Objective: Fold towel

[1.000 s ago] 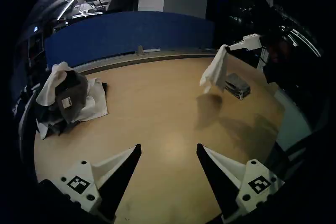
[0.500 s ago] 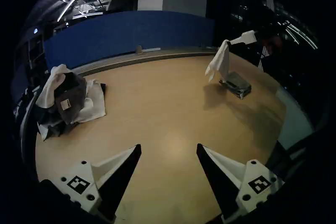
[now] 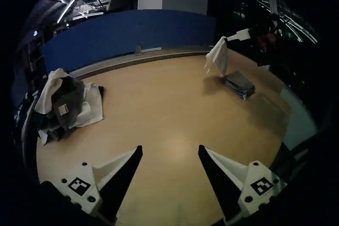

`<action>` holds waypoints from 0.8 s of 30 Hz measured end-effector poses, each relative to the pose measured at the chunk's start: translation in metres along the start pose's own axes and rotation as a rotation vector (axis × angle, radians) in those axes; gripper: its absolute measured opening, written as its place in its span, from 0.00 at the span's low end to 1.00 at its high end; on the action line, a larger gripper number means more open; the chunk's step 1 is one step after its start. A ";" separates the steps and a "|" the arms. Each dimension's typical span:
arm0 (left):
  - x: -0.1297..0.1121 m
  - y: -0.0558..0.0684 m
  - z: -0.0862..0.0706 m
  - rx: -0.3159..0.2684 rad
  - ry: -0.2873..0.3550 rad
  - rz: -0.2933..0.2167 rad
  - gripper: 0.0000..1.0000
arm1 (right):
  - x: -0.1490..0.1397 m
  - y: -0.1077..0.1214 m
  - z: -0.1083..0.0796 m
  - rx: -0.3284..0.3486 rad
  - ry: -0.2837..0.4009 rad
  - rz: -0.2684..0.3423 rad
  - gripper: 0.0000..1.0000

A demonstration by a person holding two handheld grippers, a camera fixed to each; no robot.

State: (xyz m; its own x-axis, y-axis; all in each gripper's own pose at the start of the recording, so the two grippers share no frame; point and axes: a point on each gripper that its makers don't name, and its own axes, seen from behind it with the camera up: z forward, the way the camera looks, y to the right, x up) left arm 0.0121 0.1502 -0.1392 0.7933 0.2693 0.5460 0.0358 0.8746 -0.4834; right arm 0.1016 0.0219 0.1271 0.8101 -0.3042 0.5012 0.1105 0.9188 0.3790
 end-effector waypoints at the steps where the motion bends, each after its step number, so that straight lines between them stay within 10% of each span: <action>1: 0.001 0.000 0.000 0.003 -0.001 0.001 0.99 | 0.000 0.005 0.003 -0.004 0.001 0.001 0.03; 12: 0.007 0.008 0.010 0.011 -0.014 0.018 0.98 | -0.022 0.032 0.020 -0.006 -0.014 0.013 0.03; 24: 0.010 0.022 0.016 -0.012 -0.021 0.043 0.99 | -0.111 0.062 -0.021 -0.045 -0.091 0.099 0.03</action>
State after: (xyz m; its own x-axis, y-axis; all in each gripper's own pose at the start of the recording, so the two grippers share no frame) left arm 0.0115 0.1785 -0.1336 0.7815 0.3151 0.5384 0.0095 0.8570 -0.5152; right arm 0.0302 0.1178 0.0788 0.7631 -0.2311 0.6036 0.0600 0.9552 0.2900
